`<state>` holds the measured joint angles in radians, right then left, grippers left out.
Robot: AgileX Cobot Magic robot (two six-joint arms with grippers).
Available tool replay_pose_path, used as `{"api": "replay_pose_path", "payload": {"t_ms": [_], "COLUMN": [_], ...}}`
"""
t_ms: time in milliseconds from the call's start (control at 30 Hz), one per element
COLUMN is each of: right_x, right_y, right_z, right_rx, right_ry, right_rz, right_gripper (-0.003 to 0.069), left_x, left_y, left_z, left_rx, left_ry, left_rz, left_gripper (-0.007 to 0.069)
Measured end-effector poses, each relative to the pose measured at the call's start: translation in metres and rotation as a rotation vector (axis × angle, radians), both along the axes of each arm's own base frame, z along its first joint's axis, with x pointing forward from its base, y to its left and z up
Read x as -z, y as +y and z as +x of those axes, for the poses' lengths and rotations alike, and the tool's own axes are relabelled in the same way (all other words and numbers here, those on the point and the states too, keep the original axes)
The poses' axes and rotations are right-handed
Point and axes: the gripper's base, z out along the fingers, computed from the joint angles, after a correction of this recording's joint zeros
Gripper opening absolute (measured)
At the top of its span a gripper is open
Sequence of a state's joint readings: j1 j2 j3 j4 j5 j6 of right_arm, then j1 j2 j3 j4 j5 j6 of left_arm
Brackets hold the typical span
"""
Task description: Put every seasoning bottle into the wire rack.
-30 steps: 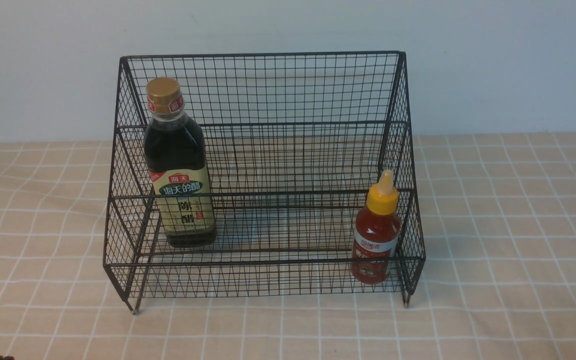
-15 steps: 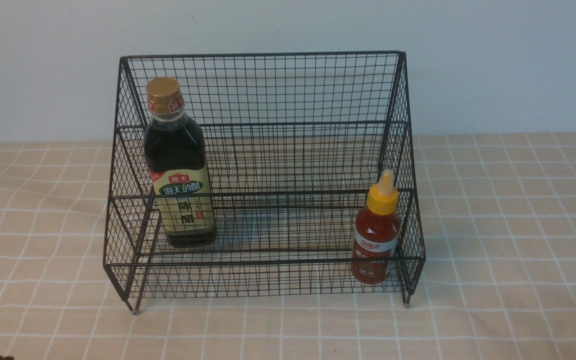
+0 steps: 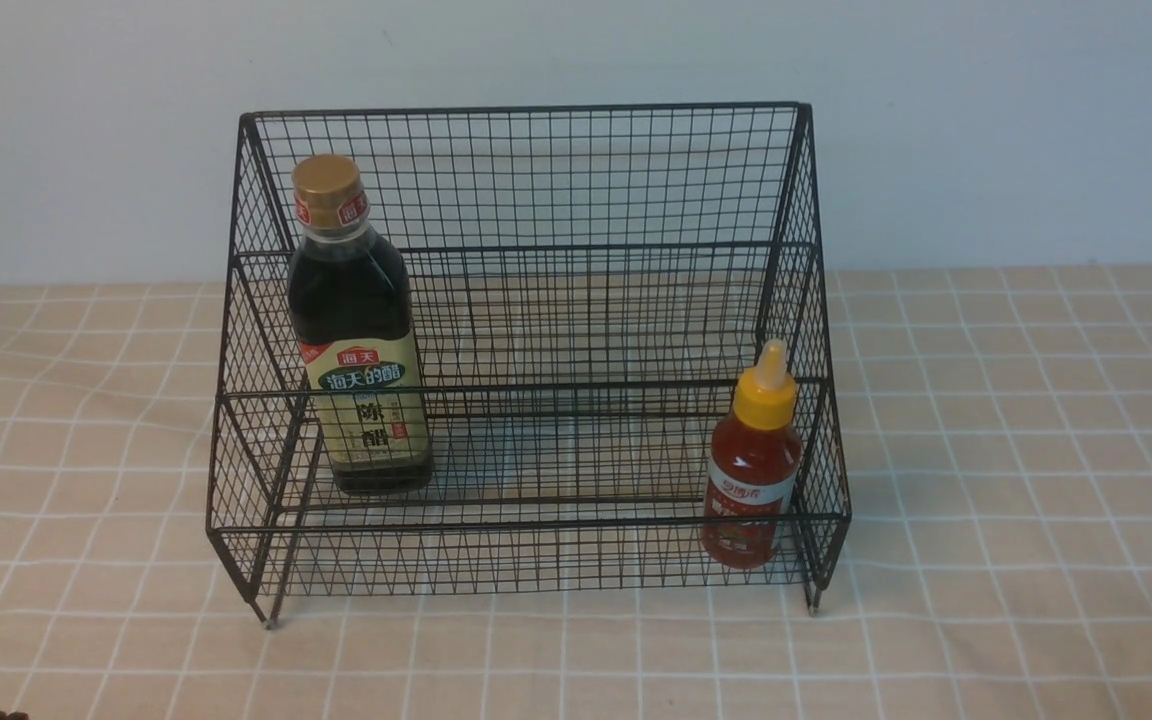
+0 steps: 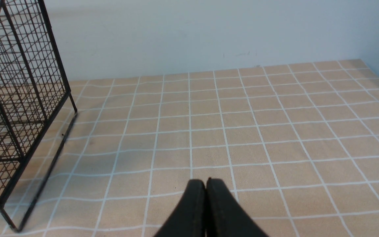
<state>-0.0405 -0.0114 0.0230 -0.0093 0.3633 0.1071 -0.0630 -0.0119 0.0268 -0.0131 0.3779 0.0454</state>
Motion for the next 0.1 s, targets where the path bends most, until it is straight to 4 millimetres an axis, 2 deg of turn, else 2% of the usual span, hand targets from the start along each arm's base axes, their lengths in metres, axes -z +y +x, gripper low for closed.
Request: {"api": "replay_pose_path", "payload": {"t_ms": [100], "right_x": [0.0], "right_y": [0.0], "right_z": [0.0], "right_rx": [-0.002], "right_ry": [0.001], "right_rz": [-0.011], "right_gripper": [-0.0015], "left_x": [0.0], "left_y": [0.0], "left_z": [0.0], "left_rx": [0.0], "left_ry": [0.0], "left_rz": [0.0], "left_gripper": [-0.0007]}}
